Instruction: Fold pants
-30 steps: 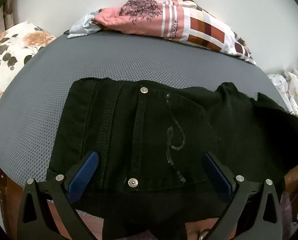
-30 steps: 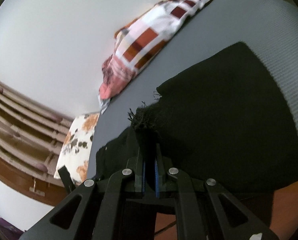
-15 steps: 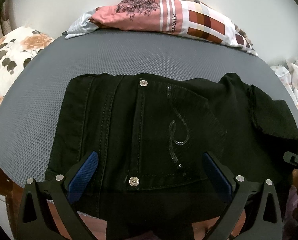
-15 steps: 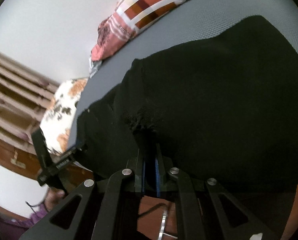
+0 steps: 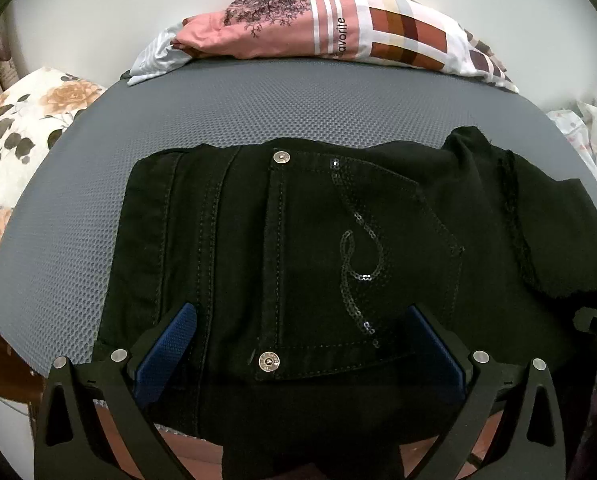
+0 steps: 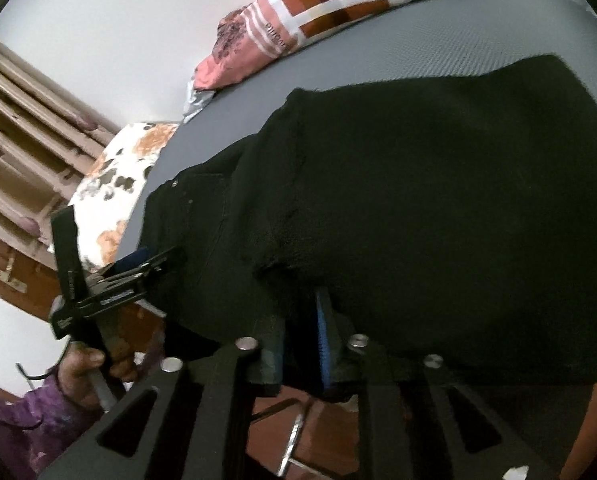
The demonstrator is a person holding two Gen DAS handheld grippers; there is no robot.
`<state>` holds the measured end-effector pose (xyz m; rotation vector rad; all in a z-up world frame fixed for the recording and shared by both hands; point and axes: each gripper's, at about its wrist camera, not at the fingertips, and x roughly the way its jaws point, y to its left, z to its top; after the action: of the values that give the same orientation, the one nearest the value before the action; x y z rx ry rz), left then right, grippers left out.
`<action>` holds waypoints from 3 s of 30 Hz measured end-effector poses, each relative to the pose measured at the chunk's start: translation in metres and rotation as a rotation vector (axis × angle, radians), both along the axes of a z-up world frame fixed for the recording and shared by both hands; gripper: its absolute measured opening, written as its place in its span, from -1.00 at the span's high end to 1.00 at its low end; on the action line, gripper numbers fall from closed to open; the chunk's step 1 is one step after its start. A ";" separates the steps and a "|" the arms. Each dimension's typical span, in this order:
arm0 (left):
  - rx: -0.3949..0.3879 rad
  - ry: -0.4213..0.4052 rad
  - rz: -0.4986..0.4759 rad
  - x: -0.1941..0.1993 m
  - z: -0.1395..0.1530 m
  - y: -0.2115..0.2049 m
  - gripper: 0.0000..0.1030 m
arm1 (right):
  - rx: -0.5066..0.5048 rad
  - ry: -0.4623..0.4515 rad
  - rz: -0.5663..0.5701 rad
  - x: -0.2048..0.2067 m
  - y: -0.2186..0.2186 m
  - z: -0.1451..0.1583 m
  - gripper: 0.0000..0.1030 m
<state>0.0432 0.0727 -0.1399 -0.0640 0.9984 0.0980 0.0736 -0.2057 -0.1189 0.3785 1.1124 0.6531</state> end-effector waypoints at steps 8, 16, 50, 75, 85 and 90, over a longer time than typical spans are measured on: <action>-0.026 -0.002 0.008 0.000 0.001 0.002 -1.00 | 0.087 0.037 0.081 -0.002 0.004 -0.005 0.40; -0.060 0.005 0.026 -0.001 0.007 0.010 -0.99 | 0.317 0.061 0.073 0.008 -0.029 0.015 0.41; -0.304 0.136 -0.145 0.001 0.002 0.125 -0.04 | 0.296 0.058 -0.022 -0.007 -0.036 0.031 0.12; -0.622 -0.095 -0.343 0.017 0.146 -0.020 0.86 | 0.649 0.230 -0.078 0.036 -0.033 0.006 -0.01; -0.709 -0.063 -0.500 0.050 0.120 -0.092 0.85 | 0.816 0.297 -0.187 0.055 -0.066 -0.012 -0.42; -0.717 -0.024 -0.577 0.057 0.102 -0.098 0.85 | 0.834 0.309 -0.117 0.063 -0.051 -0.013 -0.42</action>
<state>0.1004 -0.0256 -0.0383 -0.4253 0.9537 -0.7911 0.1366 -0.2566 -0.1321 1.2830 1.0522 0.9604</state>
